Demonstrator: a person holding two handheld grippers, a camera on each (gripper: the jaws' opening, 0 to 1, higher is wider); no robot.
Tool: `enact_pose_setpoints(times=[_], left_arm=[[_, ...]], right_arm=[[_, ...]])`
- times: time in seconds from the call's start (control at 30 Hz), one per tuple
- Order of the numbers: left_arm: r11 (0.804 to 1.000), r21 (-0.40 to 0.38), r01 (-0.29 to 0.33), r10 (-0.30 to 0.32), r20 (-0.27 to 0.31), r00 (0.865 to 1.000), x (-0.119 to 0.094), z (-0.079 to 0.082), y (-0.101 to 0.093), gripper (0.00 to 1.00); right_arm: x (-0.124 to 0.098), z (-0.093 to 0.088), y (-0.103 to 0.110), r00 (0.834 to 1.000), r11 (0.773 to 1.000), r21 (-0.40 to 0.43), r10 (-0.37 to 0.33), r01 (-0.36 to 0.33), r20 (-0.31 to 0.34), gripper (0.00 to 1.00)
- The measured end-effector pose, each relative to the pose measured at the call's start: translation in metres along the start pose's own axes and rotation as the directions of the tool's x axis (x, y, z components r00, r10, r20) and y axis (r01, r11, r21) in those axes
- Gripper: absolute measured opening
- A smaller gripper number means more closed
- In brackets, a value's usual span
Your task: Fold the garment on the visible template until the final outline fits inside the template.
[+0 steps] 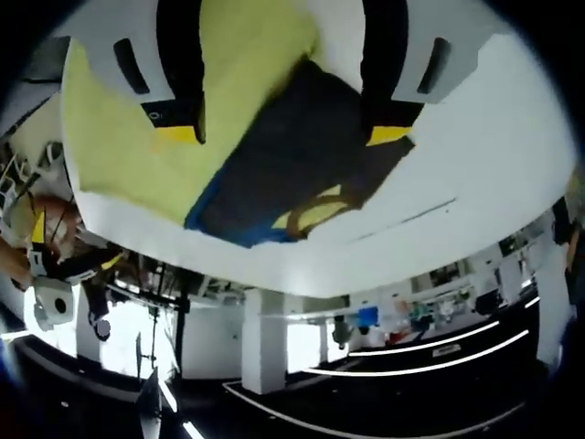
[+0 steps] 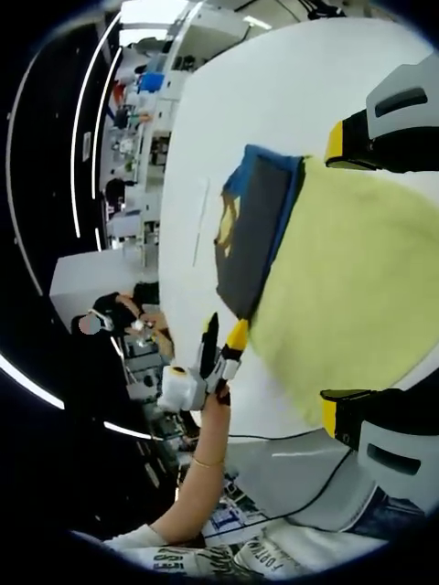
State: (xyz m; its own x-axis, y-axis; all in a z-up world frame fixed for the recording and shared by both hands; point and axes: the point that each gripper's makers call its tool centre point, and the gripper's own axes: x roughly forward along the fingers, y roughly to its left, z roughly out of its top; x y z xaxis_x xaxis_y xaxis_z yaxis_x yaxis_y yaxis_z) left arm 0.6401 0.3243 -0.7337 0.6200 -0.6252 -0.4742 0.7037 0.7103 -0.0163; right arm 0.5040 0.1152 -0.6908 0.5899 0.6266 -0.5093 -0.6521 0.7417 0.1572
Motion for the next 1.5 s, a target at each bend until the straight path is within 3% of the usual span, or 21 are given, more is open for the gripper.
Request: enact_pose_setpoints(times=[0.27, 0.57, 0.7, 0.77, 1.07, 1.3, 1.5], left_arm=[[0.998, -0.035, -0.049, 0.047, -0.061, 0.997, -0.013, -0.023, 0.013, 0.31], [0.998, -0.014, -0.064, 0.062, -0.098, 0.993, -0.011, -0.034, 0.015, 0.16], [0.997, 0.016, -0.079, 0.081, -0.154, 0.985, -0.011, -0.047, 0.019, 0.08], [0.997, 0.006, -0.077, 0.077, -0.155, 0.985, -0.012, -0.05, 0.018, 0.05], [0.993, 0.052, -0.106, 0.111, -0.097, 0.989, -0.023, -0.041, 0.02, 0.01], [0.989, 0.014, -0.15, 0.151, -0.149, 0.977, -0.022, -0.068, 0.029, 0.0], [0.987, 0.01, -0.159, 0.158, -0.138, 0.978, -0.023, -0.067, 0.029, 0.0]], right_arm=[[0.001, 0.0, 0.0, 1.0, 1.0, 0.004, 0.001, -0.001, 0.001, 0.99], [0.0, -0.002, -0.003, 1.0, 1.0, 0.019, -0.012, 0.012, 0.002, 0.98], [0.0, -0.003, -0.005, 1.0, 0.999, 0.027, -0.019, 0.018, 0.003, 0.98], [0.0, -0.003, -0.006, 1.0, 0.999, 0.032, -0.024, 0.024, 0.003, 0.98], [0.0, -0.004, -0.007, 0.999, 0.998, 0.045, -0.033, 0.032, 0.008, 0.98], [0.001, -0.008, -0.007, 0.999, 0.998, 0.054, -0.034, 0.034, -0.003, 0.99], [-0.001, -0.011, -0.01, 0.999, 0.997, 0.065, -0.044, 0.044, -0.007, 0.99]])
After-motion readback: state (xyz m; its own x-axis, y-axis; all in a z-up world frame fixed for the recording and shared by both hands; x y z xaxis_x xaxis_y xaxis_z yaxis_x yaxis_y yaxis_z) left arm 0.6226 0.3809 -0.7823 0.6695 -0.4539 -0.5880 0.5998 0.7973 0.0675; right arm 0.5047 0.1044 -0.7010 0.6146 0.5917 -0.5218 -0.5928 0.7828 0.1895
